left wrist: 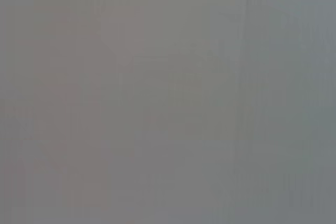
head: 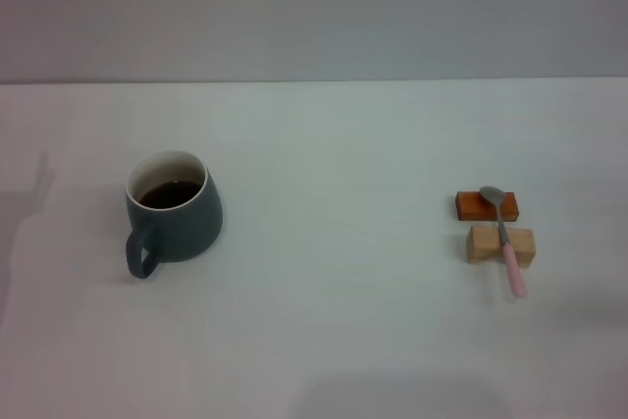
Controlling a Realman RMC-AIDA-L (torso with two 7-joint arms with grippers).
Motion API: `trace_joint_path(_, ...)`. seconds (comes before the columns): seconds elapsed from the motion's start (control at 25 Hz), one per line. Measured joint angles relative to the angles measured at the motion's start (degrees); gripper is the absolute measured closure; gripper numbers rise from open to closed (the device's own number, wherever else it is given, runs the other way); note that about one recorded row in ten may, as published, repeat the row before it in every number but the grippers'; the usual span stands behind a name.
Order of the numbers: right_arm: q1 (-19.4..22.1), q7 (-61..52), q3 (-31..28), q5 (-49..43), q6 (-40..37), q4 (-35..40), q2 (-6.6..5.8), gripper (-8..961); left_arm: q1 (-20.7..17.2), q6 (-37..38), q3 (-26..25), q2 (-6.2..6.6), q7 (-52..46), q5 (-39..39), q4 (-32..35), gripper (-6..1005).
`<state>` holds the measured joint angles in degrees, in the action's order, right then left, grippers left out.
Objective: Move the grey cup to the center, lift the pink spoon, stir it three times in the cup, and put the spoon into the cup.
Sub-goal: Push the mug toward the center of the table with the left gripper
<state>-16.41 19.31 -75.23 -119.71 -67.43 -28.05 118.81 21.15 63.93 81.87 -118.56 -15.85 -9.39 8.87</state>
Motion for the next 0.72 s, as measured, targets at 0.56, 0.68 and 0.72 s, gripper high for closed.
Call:
trace_joint_path(0.56, -0.6, 0.1, -0.4, 0.0, 0.2, -0.1, -0.07, 523, 0.7, -1.9, 0.0, 0.02, 0.1, 0.0, 0.0, 138)
trace_joint_path(0.68, -0.7, 0.1, -0.4, 0.0, 0.2, -0.1, -0.07, 522, 0.7, -1.9, 0.0, 0.06, 0.1, 0.0, 0.0, 138)
trace_joint_path(0.72, -0.7, 0.1, -0.4, 0.0, 0.2, -0.1, -0.07, 521, 0.7, -1.9, 0.0, 0.06, 0.1, 0.0, 0.0, 138)
